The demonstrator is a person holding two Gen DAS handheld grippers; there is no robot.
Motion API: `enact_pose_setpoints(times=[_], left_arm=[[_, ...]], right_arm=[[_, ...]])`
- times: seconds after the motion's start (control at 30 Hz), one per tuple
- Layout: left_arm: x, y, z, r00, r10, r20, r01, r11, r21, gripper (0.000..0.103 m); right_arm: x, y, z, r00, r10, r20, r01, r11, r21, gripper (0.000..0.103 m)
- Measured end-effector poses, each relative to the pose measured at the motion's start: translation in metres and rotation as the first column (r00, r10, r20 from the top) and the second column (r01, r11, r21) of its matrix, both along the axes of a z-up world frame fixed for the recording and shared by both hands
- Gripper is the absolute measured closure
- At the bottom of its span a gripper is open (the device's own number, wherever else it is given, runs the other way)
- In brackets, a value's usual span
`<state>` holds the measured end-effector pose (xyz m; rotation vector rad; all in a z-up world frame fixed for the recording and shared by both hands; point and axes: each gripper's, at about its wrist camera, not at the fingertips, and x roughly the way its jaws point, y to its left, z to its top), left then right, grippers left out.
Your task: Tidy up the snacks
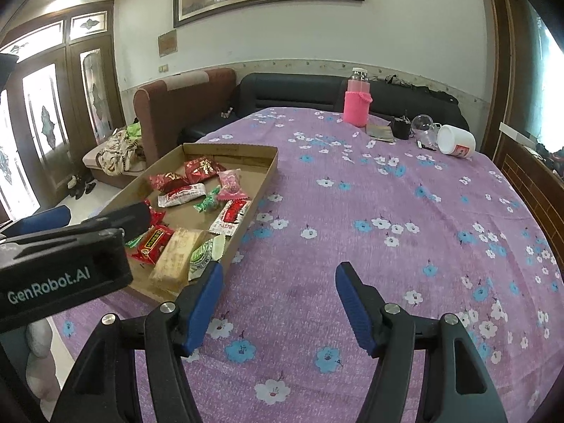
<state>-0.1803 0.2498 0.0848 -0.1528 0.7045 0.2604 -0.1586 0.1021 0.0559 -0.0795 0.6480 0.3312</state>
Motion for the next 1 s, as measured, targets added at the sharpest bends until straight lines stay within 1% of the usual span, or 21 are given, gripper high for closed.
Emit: enact_pose_setpoints(times=[0.17,0.33,1.0], left_arm=[[-0.0006,0.0055,-0.0024,1.000,-0.007,-0.013,0.006,0.999,-0.037,0.000],[-0.0013,0.0076,-0.0049,1.000,-0.010,-0.022,0.009,0.999,-0.050,0.000],[-0.0072,0.0101,-0.0057,1.000,-0.007,-0.022,0.006,0.998,-0.062,0.000]], right_arm=[[-0.0006,0.0020,0.0000,1.000,-0.008,-0.004,0.008,1.000,-0.002,0.033],[-0.0018,0.0054,-0.0008,1.000,-0.005,-0.012,0.004,1.000,-0.008,0.033],[-0.0083,0.0092,-0.0010,1.000,-0.001,-0.010,0.001,1.000,-0.006,0.032]])
